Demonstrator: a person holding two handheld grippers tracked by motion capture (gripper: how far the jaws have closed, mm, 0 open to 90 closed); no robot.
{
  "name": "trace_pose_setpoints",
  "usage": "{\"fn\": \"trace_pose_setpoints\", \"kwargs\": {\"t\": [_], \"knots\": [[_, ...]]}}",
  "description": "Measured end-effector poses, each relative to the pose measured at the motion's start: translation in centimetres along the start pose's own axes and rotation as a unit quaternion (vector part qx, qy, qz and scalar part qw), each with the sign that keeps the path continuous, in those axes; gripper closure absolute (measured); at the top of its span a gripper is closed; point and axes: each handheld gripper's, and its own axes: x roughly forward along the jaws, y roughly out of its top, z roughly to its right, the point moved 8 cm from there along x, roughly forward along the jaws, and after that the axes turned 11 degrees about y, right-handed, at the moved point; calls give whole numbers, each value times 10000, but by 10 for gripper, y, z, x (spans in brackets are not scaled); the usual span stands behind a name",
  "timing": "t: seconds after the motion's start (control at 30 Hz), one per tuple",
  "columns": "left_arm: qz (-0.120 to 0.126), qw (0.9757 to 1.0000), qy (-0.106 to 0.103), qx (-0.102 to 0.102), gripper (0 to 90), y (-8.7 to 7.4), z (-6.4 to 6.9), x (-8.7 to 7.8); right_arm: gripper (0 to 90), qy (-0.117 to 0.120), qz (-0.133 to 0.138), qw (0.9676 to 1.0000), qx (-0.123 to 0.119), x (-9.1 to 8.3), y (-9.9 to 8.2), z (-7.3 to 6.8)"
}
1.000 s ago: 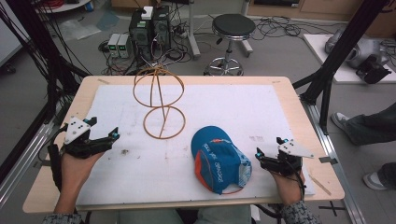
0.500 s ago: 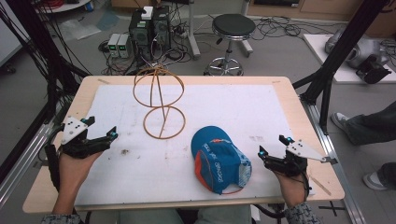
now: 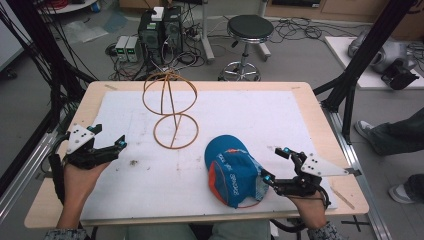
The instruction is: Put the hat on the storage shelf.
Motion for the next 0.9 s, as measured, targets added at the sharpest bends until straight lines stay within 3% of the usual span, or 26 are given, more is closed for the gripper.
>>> {"fn": "trace_pose_setpoints", "kwargs": {"t": [0.1, 0.17, 0.3, 0.63, 0.9], "knots": [[-4, 10000, 5, -3, 171, 0, 0, 0, 175, 154, -54, 9998, -92, 4, 0, -5], [7, 10000, 6, 3, 171, 0, 0, 0, 203, 410, -201, 9988, -197, 11, -2, -13], [8, 10000, 12, 3, 171, 1, -1, 0, 243, 518, -492, 9969, -331, 17, -7, -18], [42, 10000, 12, -9, 171, 3, -2, -2, 308, 569, -755, 9948, -374, 27, -12, -13], [55, 10000, 27, -9, 171, 4, -3, -3, 503, 620, -863, 9935, -399, 28, -17, -15]]}}
